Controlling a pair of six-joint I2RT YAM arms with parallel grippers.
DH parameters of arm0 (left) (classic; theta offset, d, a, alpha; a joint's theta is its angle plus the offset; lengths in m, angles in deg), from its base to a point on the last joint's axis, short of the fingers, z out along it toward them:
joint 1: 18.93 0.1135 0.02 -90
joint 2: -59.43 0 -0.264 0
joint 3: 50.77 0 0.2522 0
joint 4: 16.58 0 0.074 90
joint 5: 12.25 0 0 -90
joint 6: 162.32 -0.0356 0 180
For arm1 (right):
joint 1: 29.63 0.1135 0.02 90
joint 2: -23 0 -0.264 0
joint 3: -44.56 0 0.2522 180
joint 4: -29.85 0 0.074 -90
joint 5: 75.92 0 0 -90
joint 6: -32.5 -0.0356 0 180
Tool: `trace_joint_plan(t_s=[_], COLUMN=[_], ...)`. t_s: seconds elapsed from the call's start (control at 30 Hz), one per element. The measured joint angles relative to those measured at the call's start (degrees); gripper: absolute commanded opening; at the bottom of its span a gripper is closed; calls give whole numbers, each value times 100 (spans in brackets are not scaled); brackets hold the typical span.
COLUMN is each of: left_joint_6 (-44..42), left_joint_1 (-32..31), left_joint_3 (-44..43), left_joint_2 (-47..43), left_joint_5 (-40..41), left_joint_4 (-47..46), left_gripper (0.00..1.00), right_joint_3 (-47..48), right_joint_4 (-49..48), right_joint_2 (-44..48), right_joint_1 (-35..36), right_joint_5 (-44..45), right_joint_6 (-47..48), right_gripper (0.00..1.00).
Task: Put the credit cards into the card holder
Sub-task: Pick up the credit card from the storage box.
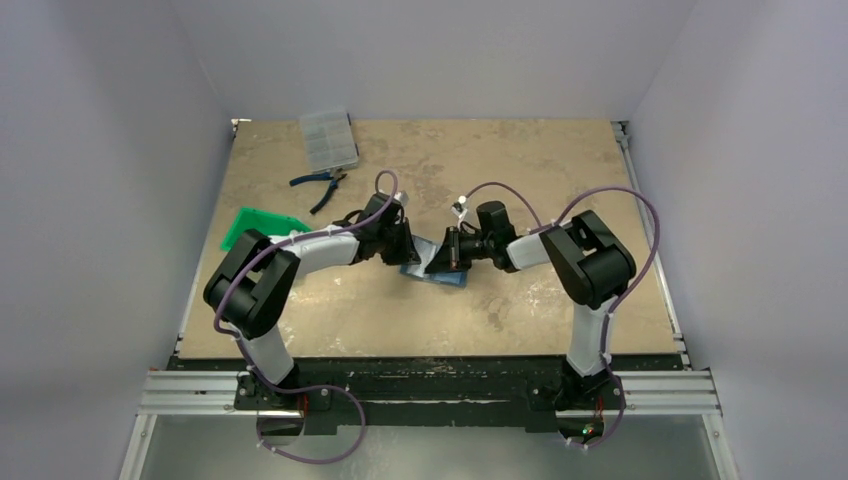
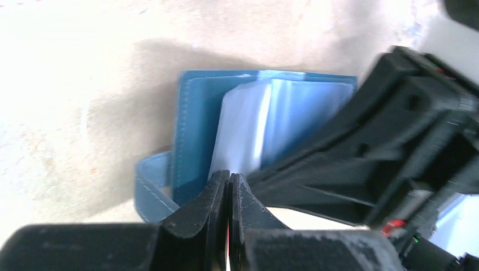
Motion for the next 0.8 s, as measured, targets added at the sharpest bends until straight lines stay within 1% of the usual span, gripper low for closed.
trace_joint_plan(t_s=[0.1, 0.2, 0.3, 0.47, 0.53, 0.6, 0.67, 0.77, 0.8], left_joint_6=[2, 15, 15, 15, 15, 17, 17, 15, 11], left_joint_1=[0, 0, 0, 0, 0, 0, 0, 2, 2], left_joint_3=[138, 269, 284, 323, 363, 404, 439, 461, 461], left_joint_2=[0, 0, 0, 0, -9, -22, -28, -35, -35], left_joint_5=[236, 302, 313, 319, 321, 321, 317, 284, 269], left_joint_4=[-11, -57, -98, -179, -232, -299, -376, -417, -420], left_gripper=[0, 0, 0, 0, 0, 0, 0, 0, 0], right_joint_3=[11, 81, 153, 103, -63, -345, -409, -396, -372], right_joint_4=[481, 682, 671, 570, 326, -118, -289, -81, 131], right_joint_2=[319, 546, 584, 435, 254, 20, -2, 168, 302], right_joint_1=[-4, -48, -153, -529, -673, -841, -885, -868, -837], right_joint_5=[79, -28, -184, -205, -181, -382, -485, -332, -229], right_joint_6=[227, 295, 293, 315, 282, 42, -52, 33, 96], right_gripper=[13, 14, 15, 14, 13, 13, 14, 15, 17])
